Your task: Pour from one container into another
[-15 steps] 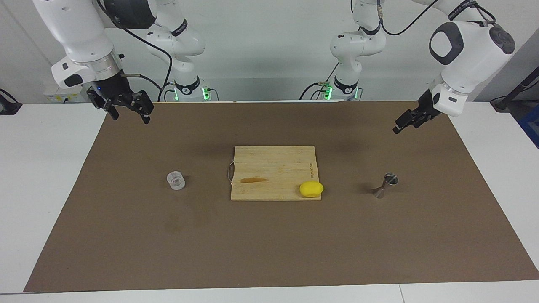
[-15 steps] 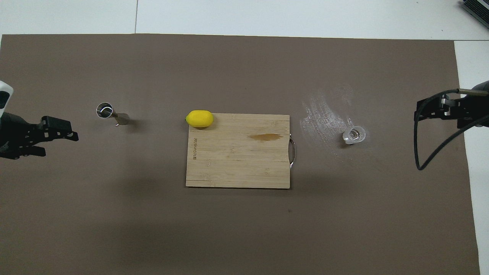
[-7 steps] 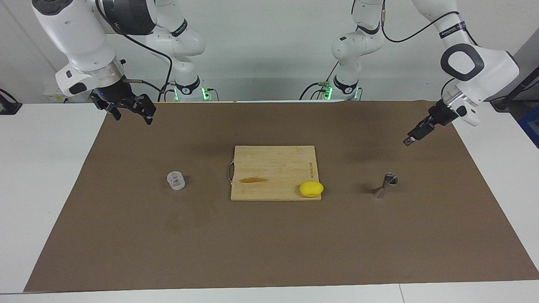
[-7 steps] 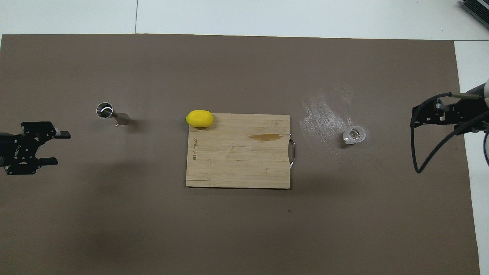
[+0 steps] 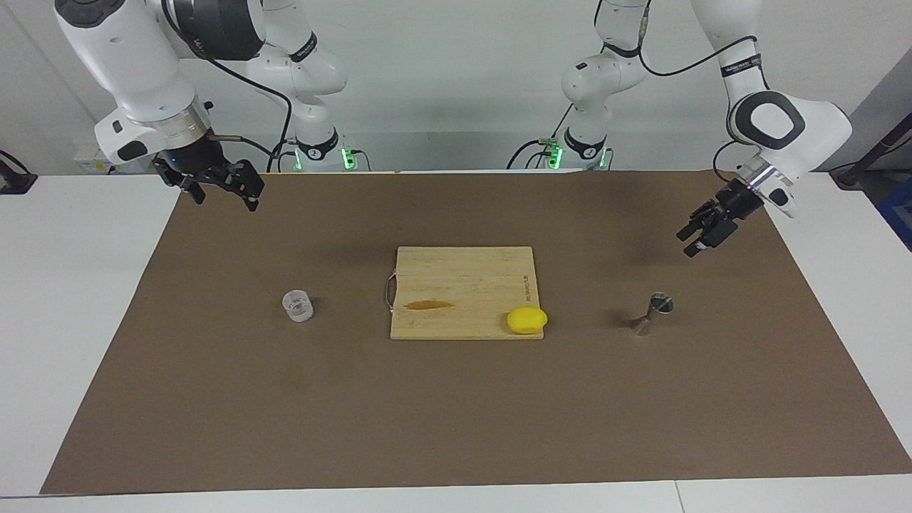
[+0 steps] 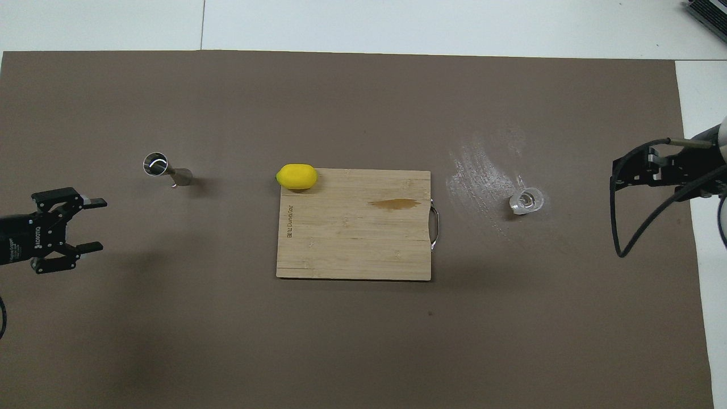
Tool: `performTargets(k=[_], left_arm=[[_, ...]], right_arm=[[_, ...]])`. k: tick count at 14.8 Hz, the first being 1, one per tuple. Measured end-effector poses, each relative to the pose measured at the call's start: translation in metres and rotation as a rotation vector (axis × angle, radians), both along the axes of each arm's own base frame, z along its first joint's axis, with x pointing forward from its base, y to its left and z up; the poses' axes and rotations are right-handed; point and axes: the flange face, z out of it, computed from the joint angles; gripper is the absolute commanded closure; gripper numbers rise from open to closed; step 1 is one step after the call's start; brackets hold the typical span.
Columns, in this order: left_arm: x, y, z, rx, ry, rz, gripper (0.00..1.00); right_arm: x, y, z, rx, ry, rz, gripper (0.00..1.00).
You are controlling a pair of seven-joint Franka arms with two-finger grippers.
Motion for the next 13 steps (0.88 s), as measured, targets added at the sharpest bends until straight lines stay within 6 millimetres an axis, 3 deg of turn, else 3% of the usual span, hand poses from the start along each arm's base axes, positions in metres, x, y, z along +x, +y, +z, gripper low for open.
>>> performTargets(k=[5, 13], left_arm=[[0.002, 0.001, 0.005, -0.065, -0.008, 0.104, 0.0], [-0.012, 0.012, -0.017, -0.221, -0.002, 0.281, 0.0]], right_arm=[[0.0, 0.0, 0.0, 0.0, 0.0, 0.0, 0.0], [0.0, 0.0, 0.0, 0.0, 0.0, 0.0, 0.0]])
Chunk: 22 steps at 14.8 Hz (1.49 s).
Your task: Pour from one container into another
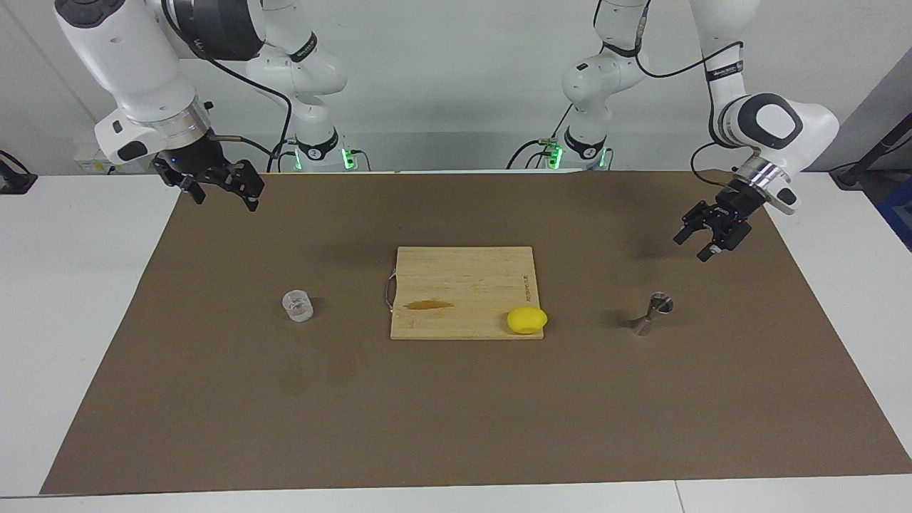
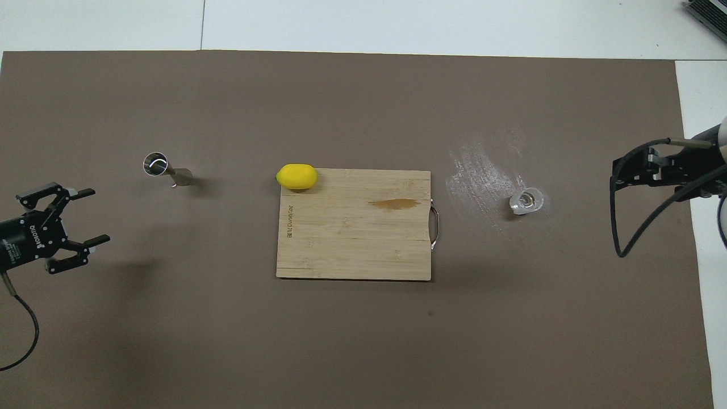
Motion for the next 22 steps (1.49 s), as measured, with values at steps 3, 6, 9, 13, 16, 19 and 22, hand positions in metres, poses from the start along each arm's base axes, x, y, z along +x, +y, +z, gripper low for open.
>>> performTargets(k=[3, 6, 9, 13, 16, 19, 22], left_arm=[[-0.006, 0.01, -0.009, -0.045, 0.008, 0.06, 0.0], [-0.011, 0.018, -0.023, -0.1, 0.023, 0.121, 0.0], [-0.016, 0.02, -0.039, -0.194, 0.038, 0.21, 0.0], [-0.028, 0.011, -0.075, -0.35, 0.084, 0.352, 0.0], [-0.027, -0.004, -0.09, -0.484, 0.156, 0.486, 0.0], [-0.016, -0.028, -0.09, -0.588, 0.201, 0.563, 0.0], [-0.007, -0.053, -0.088, -0.668, 0.197, 0.609, 0.0]], right_arm=[[0.0, 0.0, 0.0, 0.0, 0.0, 0.0, 0.0], [0.0, 0.0, 0.0, 0.0, 0.001, 0.0, 0.0], [0.0, 0.0, -0.002, 0.0, 0.004, 0.0, 0.0], [0.0, 0.0, -0.003, 0.0, 0.007, 0.0, 0.0], [-0.001, -0.001, -0.004, 0.0, 0.009, -0.001, 0.0], [-0.001, -0.002, -0.005, 0.0, 0.011, -0.003, 0.0], [-0.002, -0.004, -0.006, 0.0, 0.014, -0.007, 0.0]])
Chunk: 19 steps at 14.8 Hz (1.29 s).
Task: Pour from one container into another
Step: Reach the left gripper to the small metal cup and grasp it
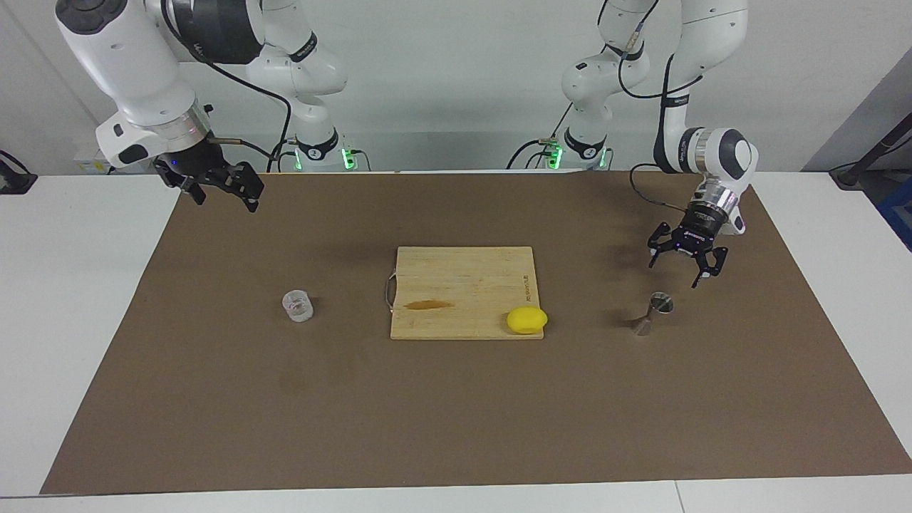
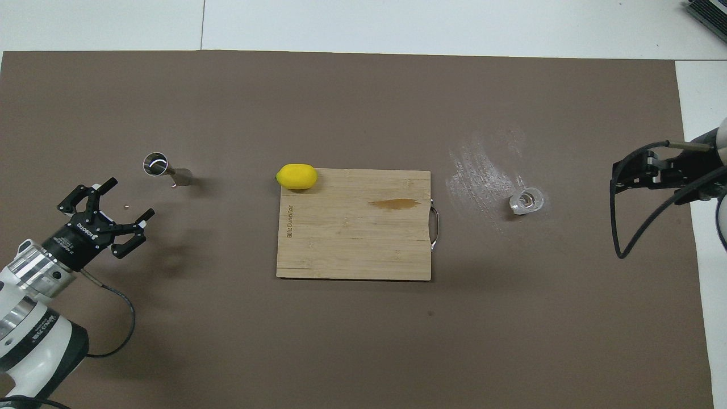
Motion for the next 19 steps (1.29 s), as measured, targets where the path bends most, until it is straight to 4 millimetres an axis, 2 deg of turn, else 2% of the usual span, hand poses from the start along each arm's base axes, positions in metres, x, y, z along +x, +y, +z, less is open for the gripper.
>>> performTargets(k=[2, 5, 11, 16, 19], left_arm=[[0.004, -0.014, 0.0, -0.029, 0.002, 0.037, 0.0], [0.006, -0.019, -0.001, -0.061, 0.003, 0.089, 0.0], [0.017, -0.036, -0.017, -0.096, -0.004, 0.167, 0.0], [0.023, -0.039, -0.016, -0.118, -0.021, 0.211, 0.01], [0.03, -0.054, -0.015, -0.11, -0.034, 0.237, 0.01]], right_arm=[[-0.001, -0.001, -0.001, 0.0, 0.002, -0.002, 0.0], [-0.002, -0.002, -0.002, 0.0, 0.006, -0.003, 0.0], [-0.003, -0.004, -0.004, 0.0, 0.011, -0.007, 0.0], [-0.003, -0.004, -0.005, 0.0, 0.013, -0.007, 0.0], [-0.003, -0.004, -0.006, 0.0, 0.015, -0.007, 0.0]])
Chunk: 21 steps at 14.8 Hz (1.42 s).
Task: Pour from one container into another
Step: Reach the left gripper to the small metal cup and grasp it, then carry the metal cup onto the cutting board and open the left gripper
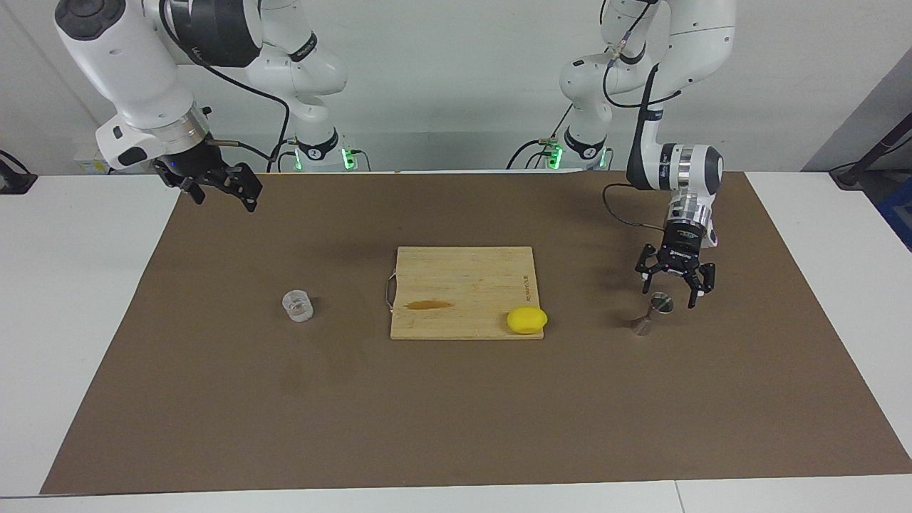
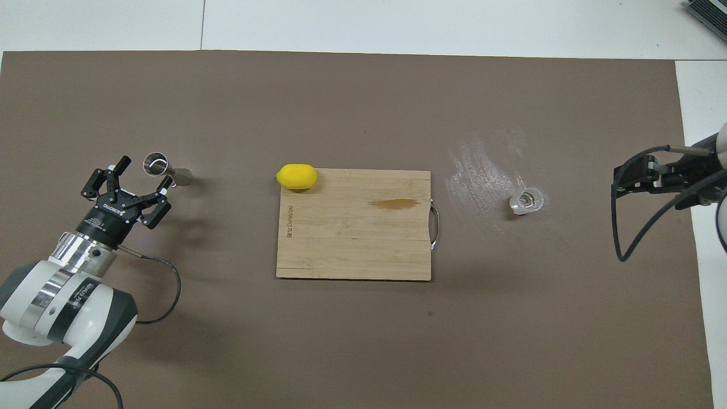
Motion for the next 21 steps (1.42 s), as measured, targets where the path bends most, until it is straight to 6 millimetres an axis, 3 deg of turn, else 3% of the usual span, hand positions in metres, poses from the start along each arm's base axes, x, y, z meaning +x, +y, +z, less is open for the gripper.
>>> performTargets(k=[5, 7, 9, 13, 14, 16, 17, 21], left_arm=[[0.0063, -0.0073, -0.0001, 0.003, 0.004, -0.002, 0.05], [0.0064, -0.0068, -0.0002, 0.004, 0.005, -0.001, 0.12], [0.0063, -0.0064, -0.0003, 0.004, 0.005, 0.0, 0.22], [0.0062, -0.0051, -0.0004, 0.005, 0.006, 0.003, 0.53], [0.0062, -0.0051, -0.0004, 0.005, 0.006, 0.003, 0.63], [0.0062, -0.005, -0.0004, 0.007, 0.005, 0.003, 0.91], [0.0062, -0.005, -0.0005, 0.009, 0.004, 0.003, 1.0], [0.0063, -0.0058, -0.0007, 0.04, -0.012, -0.007, 1.0]], right_arm=[[-0.0004, -0.0003, -0.0004, 0.0, 0.001, -0.001, 0.0], [-0.0011, -0.0004, -0.0002, 0.0, 0.001, -0.001, 0.0], [-0.0023, -0.0006, -0.0005, 0.0, 0.003, -0.001, 0.0], [-0.0039, -0.0007, -0.0007, 0.0, 0.004, -0.001, 0.0], [-0.004, -0.0007, -0.0007, 0.0, 0.004, -0.001, 0.0], [-0.0041, -0.0007, -0.0009, 0.0, 0.005, -0.001, 0.0], [-0.0042, -0.0008, -0.001, 0.0, 0.005, -0.001, 0.0], [-0.0042, -0.0021, -0.0012, 0.0, 0.005, -0.004, 0.0]])
